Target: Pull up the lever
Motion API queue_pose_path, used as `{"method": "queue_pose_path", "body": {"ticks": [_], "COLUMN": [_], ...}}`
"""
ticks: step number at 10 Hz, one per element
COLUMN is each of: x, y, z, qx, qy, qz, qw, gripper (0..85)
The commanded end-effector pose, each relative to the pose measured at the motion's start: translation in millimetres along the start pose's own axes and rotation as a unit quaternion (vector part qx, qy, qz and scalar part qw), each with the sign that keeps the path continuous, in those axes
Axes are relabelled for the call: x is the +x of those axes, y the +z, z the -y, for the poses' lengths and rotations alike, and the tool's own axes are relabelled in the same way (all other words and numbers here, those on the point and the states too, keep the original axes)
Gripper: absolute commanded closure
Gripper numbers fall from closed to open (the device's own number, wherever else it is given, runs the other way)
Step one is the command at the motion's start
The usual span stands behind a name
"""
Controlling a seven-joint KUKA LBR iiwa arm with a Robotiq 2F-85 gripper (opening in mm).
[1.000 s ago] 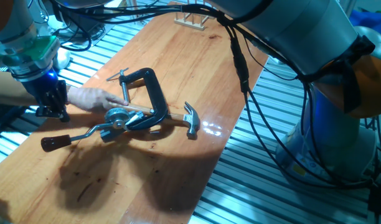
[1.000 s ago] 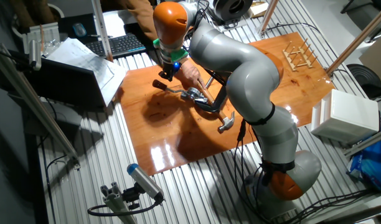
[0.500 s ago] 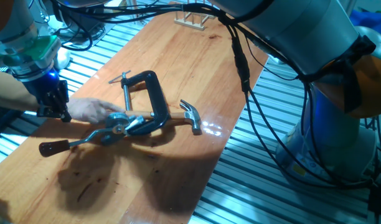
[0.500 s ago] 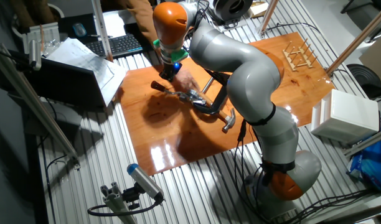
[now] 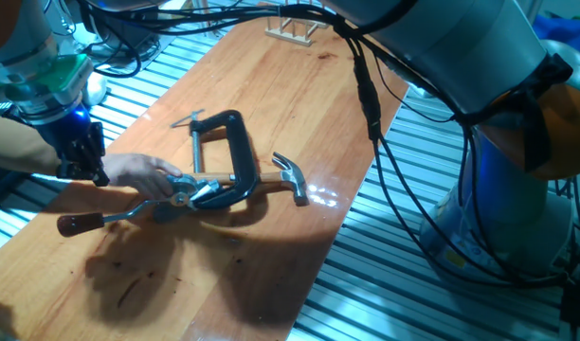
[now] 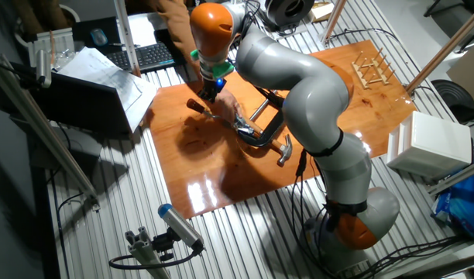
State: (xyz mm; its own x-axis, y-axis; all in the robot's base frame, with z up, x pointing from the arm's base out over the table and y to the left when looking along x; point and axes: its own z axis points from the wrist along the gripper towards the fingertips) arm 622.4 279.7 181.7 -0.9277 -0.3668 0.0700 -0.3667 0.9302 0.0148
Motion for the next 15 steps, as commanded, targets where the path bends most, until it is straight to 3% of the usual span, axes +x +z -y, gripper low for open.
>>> {"method": "queue_pose_path", "body": {"ticks": [1,3,4,6,7,8,9,10,12,14,15], "x": [2.2,3.1,2.9,-0.7,-2.3,-3.8,-4.1,-6.4,-13.2,-26.0,-36.8], "y": [-0.7,-0.7,-0.4,2.0,3.4,6.9,11.3,16.7,27.1,32.4,36.3], "z": [-1.2,-3.7,-5.0,-5.4,-9.0,-16.1,-24.9,-32.0,-43.6,-41.6,-36.9], "qx": [-0.001,-0.008,0.003,0.007,-0.003,0.003,0.001,0.005,-0.004,-0.03,-0.031], "qy": [0.0,0.012,0.017,0.037,0.047,0.049,0.046,0.028,-0.012,-0.024,-0.036], "qz": [0.0,-0.001,0.0,-0.005,0.011,0.028,0.039,0.04,0.054,0.07,0.074], "qw": [1.0,0.9999,0.9999,0.9993,0.9988,0.9984,0.9982,0.9988,0.9985,0.9968,0.9962], "gripper": [85.0,85.0,85.0,85.0,68.0,34.0,34.0,17.0,17.0,17.0,0.0]}}
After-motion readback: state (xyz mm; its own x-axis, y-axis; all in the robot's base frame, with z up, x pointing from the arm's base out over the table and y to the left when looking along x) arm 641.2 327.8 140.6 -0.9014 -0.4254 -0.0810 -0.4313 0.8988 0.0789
